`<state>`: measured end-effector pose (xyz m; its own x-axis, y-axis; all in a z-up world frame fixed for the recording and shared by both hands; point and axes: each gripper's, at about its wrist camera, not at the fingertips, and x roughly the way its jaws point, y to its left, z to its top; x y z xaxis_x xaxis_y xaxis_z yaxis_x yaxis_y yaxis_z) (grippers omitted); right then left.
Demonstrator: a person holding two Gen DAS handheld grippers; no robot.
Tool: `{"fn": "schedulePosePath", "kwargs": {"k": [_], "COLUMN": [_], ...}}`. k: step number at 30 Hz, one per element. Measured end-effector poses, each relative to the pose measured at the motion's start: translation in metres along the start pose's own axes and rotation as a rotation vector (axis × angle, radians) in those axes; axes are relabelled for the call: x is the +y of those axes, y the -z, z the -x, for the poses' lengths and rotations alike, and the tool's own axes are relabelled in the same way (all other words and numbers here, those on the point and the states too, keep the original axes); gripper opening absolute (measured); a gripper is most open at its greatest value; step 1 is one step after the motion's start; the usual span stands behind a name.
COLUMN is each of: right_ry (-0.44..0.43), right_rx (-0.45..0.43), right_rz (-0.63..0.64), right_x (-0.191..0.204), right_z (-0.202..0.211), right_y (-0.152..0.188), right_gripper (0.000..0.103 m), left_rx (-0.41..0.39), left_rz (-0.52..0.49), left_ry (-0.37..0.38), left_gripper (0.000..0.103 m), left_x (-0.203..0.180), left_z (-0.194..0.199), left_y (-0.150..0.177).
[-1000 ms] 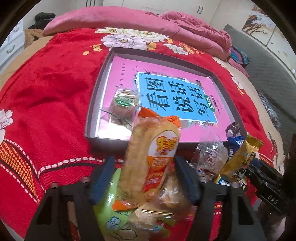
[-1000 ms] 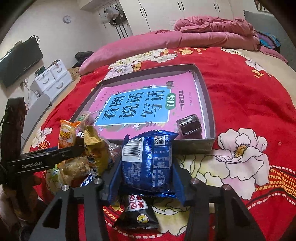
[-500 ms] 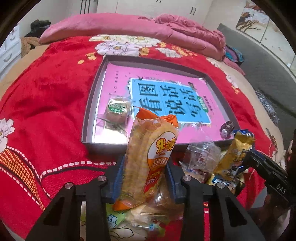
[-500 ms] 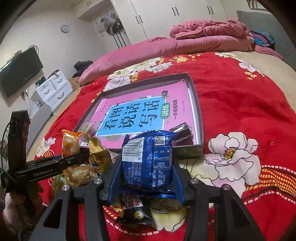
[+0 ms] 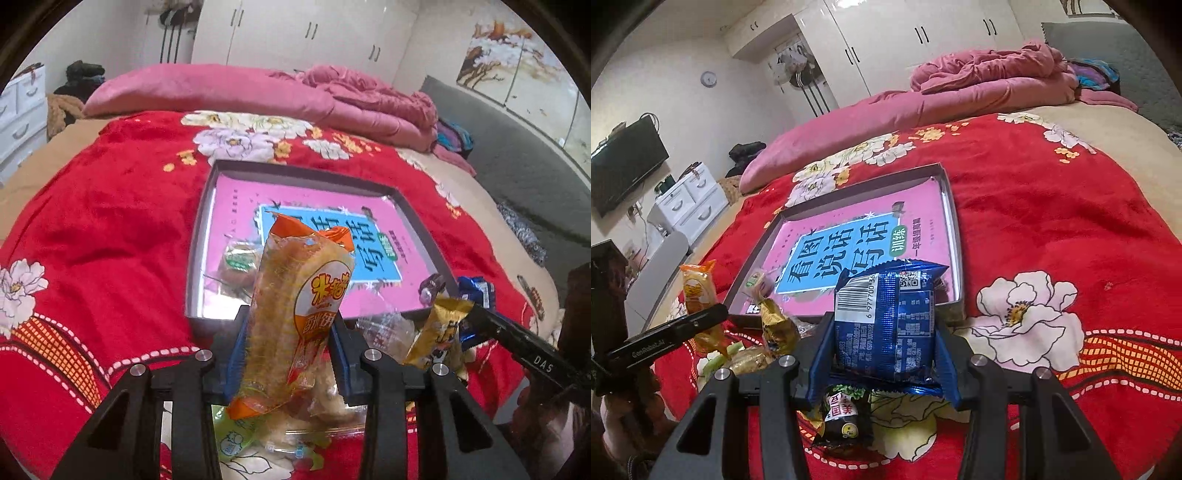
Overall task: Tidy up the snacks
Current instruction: 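Carry the bread bag into the tray and open the left tool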
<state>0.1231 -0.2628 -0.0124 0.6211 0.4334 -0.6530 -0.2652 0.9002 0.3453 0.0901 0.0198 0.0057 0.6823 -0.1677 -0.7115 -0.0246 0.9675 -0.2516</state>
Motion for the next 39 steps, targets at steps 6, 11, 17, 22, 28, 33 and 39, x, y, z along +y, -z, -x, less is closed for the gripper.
{"fn": "schedulePosePath", "kwargs": {"k": [6,11,17,22,28,33,39], "right_ry": [0.009,0.018,0.024,0.038,0.046,0.049,0.050], "right_rx": [-0.023,-0.043,-0.060,-0.084,-0.115,-0.123,-0.126], "right_rz": [-0.003,-0.022,-0.041,-0.029,-0.041,-0.067,-0.071], "right_x": [-0.003,-0.007,-0.012,-0.010,-0.011,-0.015,-0.016], "right_z": [0.004,0.008,0.010,0.009,0.009,0.007,0.003], "right_y": [-0.003,-0.005,-0.010,-0.016,-0.023,-0.028,-0.031], "right_gripper": [0.049,0.049,0.049,0.049,0.049,0.049,0.049], "left_rx": [-0.037,-0.060,-0.074,-0.100,-0.106,-0.104,-0.098], "left_rz": [0.051,0.104,0.159,0.175,0.175,0.174,0.173], "left_ry": [-0.005,-0.005,0.006,0.004,0.003,0.009,0.009], "left_gripper": [0.040,0.040,0.041,0.040,0.040,0.040,0.040], "left_x": [0.017,0.032,0.047,0.051,0.049,0.046,0.043], "left_z": [0.009,0.014,0.017,0.018,0.015,0.008,-0.001], "left_y": [-0.004,-0.007,-0.009,-0.013,-0.016,-0.019,-0.022]}}
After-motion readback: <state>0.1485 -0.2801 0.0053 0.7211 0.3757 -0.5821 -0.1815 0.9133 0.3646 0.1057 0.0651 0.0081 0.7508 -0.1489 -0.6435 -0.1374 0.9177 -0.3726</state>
